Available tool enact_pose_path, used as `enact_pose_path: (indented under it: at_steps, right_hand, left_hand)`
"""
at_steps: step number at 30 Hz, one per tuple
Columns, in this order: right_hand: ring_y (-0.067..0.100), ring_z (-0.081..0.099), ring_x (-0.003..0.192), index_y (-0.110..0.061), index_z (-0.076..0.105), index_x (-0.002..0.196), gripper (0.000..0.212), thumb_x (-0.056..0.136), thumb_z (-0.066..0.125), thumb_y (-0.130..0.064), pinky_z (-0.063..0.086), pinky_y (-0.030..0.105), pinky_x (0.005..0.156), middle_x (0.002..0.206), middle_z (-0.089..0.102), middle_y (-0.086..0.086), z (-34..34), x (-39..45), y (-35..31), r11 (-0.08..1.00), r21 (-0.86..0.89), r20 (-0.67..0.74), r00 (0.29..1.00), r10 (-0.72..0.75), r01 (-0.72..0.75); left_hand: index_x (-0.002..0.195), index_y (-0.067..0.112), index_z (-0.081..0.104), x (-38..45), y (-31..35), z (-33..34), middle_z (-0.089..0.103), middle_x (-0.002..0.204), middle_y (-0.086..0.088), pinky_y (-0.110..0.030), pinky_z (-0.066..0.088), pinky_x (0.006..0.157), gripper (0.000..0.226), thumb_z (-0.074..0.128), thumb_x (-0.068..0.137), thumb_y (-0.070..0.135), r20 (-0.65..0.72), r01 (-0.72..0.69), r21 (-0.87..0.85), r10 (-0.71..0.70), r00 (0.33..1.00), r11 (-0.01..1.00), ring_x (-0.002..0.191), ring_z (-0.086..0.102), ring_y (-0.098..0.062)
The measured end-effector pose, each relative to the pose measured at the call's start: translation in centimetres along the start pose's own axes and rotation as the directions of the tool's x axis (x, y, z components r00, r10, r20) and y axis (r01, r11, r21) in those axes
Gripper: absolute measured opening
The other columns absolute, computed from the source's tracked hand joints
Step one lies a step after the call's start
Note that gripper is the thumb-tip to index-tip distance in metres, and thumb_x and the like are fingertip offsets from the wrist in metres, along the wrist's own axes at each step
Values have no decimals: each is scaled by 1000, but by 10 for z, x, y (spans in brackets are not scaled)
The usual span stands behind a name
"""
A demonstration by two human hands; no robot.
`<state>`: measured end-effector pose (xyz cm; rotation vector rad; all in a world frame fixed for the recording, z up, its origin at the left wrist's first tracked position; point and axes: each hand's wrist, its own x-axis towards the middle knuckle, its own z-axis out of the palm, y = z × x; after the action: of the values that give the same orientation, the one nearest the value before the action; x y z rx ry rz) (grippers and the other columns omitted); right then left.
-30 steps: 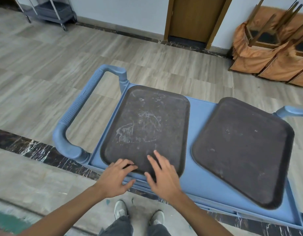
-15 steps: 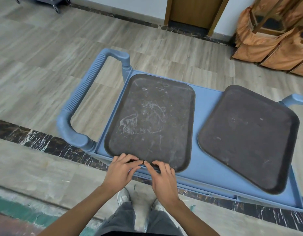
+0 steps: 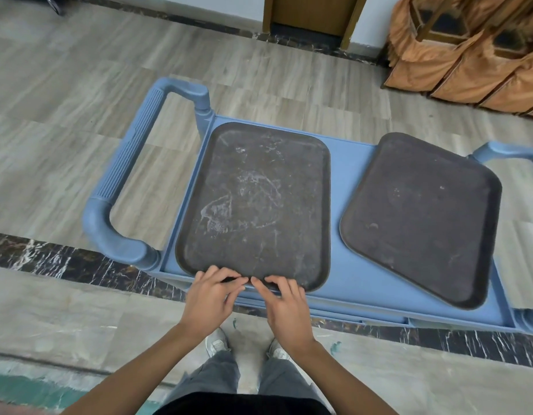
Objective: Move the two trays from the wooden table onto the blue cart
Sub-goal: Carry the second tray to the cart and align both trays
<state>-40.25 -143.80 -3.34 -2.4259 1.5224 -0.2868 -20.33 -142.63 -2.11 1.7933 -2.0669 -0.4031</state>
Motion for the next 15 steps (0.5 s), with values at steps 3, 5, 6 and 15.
enact_pose_path:
  at_steps: [3,5,6,15]
  right_hand:
    - [19,57,104,-36,53,140,48,94,59,-25,48,36,85,118,60,-2,-6,-2,2,998,55,-8,1000,-3,4]
    - [15,53,105,-39,45,145,47,99,50,-36,45,34,87,121,58,-6,-15,-5,8,994,101,-37,998,42,-38]
    - [13,52,106,-40,42,147,48,100,49,-39,44,32,88,122,57,-8,-21,-6,13,990,125,-56,995,79,-71]
    - [25,57,113,-21,37,149,58,95,57,-21,50,43,95,127,51,3,-89,-22,125,817,355,-198,818,540,-454]
  left_hand:
    - [102,30,78,10,3,-10,70,96,16,-34,48,71,20,65,87,31,70,55,-41,-52,996,998,85,62,-15]
    - [101,28,78,23,6,-16,70,97,14,-34,52,76,24,60,87,35,104,51,-106,-39,994,993,87,62,-13]
    - [104,26,77,31,8,-18,70,99,13,-33,53,79,27,57,87,36,111,44,-138,-29,993,989,89,62,-13]
    - [139,23,53,144,72,11,62,128,4,-32,47,100,50,59,91,30,272,-13,-264,88,958,964,115,60,-15]
